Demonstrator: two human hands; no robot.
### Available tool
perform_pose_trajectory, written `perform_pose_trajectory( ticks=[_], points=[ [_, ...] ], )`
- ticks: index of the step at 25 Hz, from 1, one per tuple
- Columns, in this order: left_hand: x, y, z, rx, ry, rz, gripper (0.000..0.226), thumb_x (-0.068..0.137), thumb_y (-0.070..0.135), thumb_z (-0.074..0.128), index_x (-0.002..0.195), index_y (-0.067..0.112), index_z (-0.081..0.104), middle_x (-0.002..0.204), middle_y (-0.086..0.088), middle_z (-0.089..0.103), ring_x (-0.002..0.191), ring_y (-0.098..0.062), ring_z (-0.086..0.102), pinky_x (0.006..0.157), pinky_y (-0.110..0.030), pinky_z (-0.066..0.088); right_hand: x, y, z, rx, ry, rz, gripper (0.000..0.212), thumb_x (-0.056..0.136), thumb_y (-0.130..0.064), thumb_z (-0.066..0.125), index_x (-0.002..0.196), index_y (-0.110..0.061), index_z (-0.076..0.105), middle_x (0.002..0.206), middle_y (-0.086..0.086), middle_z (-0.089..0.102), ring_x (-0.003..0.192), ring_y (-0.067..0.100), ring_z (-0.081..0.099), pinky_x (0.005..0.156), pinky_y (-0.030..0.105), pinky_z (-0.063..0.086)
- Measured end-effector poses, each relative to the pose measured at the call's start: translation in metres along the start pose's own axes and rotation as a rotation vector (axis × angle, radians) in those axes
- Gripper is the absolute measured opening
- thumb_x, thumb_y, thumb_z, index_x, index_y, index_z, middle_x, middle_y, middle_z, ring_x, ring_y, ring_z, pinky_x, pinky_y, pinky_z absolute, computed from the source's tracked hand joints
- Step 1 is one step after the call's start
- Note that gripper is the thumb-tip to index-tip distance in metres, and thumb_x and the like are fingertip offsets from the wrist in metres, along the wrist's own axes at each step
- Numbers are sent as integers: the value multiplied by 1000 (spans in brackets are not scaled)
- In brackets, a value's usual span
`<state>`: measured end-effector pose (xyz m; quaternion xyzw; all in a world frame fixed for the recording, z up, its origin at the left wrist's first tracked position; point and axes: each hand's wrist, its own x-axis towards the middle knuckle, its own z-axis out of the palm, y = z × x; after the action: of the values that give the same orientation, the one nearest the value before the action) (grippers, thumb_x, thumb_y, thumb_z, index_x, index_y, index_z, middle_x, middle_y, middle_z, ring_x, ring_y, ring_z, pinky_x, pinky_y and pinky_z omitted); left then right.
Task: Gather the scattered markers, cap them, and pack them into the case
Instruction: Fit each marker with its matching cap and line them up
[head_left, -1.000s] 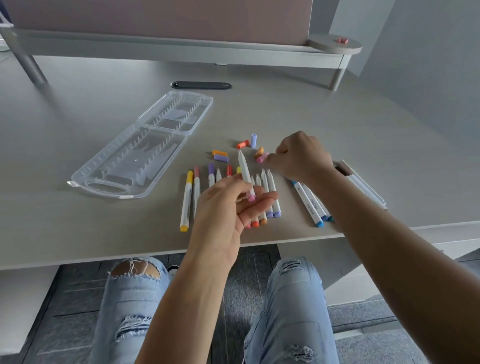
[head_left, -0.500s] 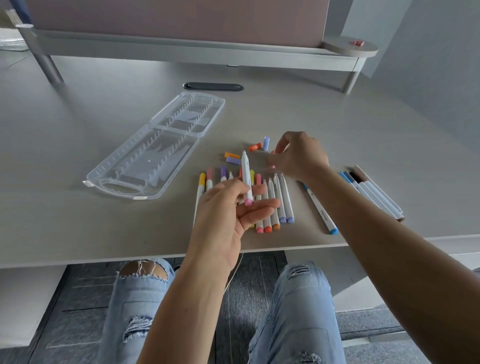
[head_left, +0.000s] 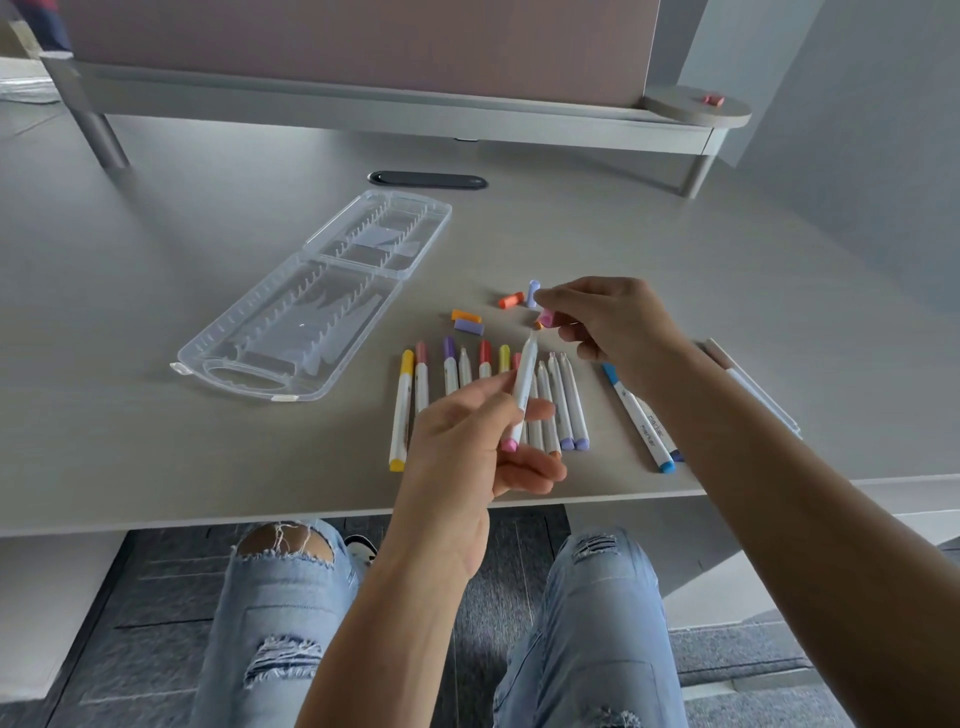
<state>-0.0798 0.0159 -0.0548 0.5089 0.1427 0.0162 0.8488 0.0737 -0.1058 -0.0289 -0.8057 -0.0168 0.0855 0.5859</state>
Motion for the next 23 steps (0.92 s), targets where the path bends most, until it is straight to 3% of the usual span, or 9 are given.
perform_pose_trajectory(
  ticks=[4,10,17,23],
  points=[
    [-3,-3,2,22,-18,-9,29,99,4,52,114,15,73,97,-12,76,47,-23,62,45,-26,52,-14,-4,-5,-64,-56,-8,21,90,-28,78,92,-8,79,76,-2,75,65,8,55,65,26,42],
    [-3,-4,4,-13,8,-10,31,97,-2,52,115,12,73,101,-17,75,53,-26,67,49,-29,57,-27,-6,0,-148,-67,-73,16,87,-29,81,90,-13,80,69,-6,73,55,0,59,56,18,43],
    [0,-2,10,-233,4,-71,30,95,-12,51,113,2,70,94,-24,69,69,-32,70,61,-31,60,-42,0,-4,33,-32,-164,15,98,-18,66,101,-9,77,86,4,77,61,11,60,60,26,44],
    [0,-5,19,-253,2,-101,34,93,-15,50,121,-1,66,96,-28,65,79,-33,71,66,-35,62,-53,12,-12,55,13,-180,10,96,-19,70,102,-16,77,82,-2,76,63,7,58,61,26,45]
  ],
)
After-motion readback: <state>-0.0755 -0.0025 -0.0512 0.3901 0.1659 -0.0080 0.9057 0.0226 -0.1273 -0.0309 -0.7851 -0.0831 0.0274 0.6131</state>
